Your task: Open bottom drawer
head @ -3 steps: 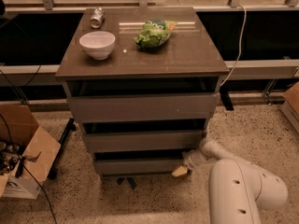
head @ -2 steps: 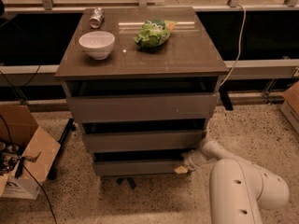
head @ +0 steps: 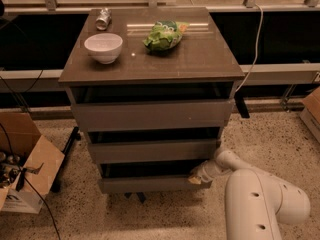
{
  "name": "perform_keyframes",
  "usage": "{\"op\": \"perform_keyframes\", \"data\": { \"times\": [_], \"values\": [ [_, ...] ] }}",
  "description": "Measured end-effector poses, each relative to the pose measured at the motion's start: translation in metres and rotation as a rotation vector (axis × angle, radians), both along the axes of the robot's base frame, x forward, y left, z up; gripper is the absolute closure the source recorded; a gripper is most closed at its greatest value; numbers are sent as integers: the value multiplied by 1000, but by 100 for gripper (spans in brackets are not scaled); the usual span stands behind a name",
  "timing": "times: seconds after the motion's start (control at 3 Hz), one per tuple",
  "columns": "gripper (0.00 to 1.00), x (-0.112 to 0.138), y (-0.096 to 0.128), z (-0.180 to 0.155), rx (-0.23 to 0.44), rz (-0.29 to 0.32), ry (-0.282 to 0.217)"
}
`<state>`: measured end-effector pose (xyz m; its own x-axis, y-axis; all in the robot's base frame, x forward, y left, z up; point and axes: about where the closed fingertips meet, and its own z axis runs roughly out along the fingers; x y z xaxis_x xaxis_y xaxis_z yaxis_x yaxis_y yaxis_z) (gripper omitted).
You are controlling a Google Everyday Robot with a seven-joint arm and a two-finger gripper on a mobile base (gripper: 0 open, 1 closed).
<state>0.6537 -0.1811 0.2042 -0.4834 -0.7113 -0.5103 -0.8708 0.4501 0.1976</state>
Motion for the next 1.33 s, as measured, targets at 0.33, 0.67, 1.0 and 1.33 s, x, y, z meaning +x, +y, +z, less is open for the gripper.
{"op": "perform_keyframes", "data": {
  "times": [0.33, 0.67, 1.0, 1.33],
  "values": [
    [83, 0, 0, 0, 0, 0, 0],
    [52, -1, 1, 0, 1, 1, 2],
    [29, -2, 3, -2, 2, 3, 5],
    [6, -13, 1, -4, -10, 47, 38]
  ]
}}
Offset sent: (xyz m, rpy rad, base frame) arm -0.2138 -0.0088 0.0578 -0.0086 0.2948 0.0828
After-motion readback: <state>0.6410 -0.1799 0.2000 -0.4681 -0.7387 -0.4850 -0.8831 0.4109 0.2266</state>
